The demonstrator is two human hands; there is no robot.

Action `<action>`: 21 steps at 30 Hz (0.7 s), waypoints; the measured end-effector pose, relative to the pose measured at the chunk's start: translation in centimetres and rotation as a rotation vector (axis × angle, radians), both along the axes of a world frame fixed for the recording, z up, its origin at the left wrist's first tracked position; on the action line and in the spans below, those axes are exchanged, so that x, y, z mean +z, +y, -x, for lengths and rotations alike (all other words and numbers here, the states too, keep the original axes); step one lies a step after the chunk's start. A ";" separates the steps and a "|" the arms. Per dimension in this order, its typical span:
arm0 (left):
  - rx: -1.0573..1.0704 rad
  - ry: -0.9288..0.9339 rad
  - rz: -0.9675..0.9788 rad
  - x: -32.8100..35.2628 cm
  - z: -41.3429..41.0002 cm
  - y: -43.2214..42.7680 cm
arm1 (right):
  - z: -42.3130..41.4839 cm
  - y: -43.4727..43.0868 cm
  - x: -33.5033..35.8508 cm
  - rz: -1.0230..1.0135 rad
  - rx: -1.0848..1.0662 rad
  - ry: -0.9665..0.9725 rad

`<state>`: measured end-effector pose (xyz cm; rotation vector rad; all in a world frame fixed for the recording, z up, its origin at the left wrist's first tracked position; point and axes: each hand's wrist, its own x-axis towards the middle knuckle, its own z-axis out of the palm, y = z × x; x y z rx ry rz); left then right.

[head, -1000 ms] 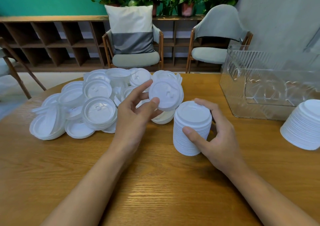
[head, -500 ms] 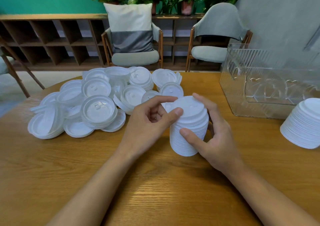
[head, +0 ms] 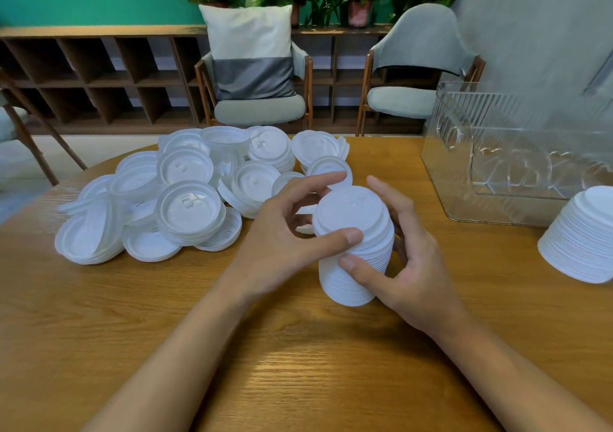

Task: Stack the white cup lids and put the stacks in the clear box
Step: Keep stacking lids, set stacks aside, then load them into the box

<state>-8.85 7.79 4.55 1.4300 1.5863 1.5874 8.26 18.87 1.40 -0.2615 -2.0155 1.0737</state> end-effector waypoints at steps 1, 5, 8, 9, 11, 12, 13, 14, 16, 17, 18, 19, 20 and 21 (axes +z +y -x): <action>0.033 0.031 0.003 -0.1 -0.3 0.1 | 0.0 0.0 0.0 -0.008 -0.009 -0.002; 0.060 0.050 0.018 -0.2 -0.9 0.3 | 0.0 0.2 -0.1 -0.009 -0.019 -0.011; -0.089 -0.015 0.034 0.3 -0.5 -0.2 | 0.0 0.1 0.0 0.001 -0.008 -0.010; -0.120 -0.034 0.038 0.5 -0.3 -0.3 | 0.0 0.1 0.0 0.004 -0.006 -0.011; -0.104 -0.031 0.032 0.6 -0.2 -0.4 | 0.0 0.0 0.0 0.003 -0.008 -0.018; -0.073 -0.016 0.025 0.7 -0.3 -0.3 | 0.0 0.0 0.0 0.004 -0.009 -0.020; -0.040 0.001 0.020 0.7 -0.4 -0.2 | 0.0 0.0 0.0 0.008 -0.009 -0.019; -0.012 0.016 0.017 0.6 -0.5 -0.1 | 0.0 0.0 0.1 0.013 -0.008 -0.018; 0.029 0.030 0.006 0.4 -0.7 0.0 | 0.0 0.0 0.1 0.022 -0.001 -0.019; 0.045 0.031 0.001 0.3 -0.7 0.0 | 0.0 0.0 0.2 0.022 0.001 -0.023; 0.058 0.031 -0.002 0.2 -0.8 0.1 | 0.0 0.0 0.1 0.018 -0.001 -0.026; 0.066 0.031 -0.004 0.1 -0.7 0.1 | 0.0 0.0 0.1 0.011 -0.005 -0.028; 0.071 0.032 -0.007 0.1 -0.7 0.1 | -0.1 0.0 0.1 0.003 -0.010 -0.028; 0.073 0.036 -0.009 0.1 -0.7 0.1 | -0.1 0.0 0.1 -0.004 -0.012 -0.028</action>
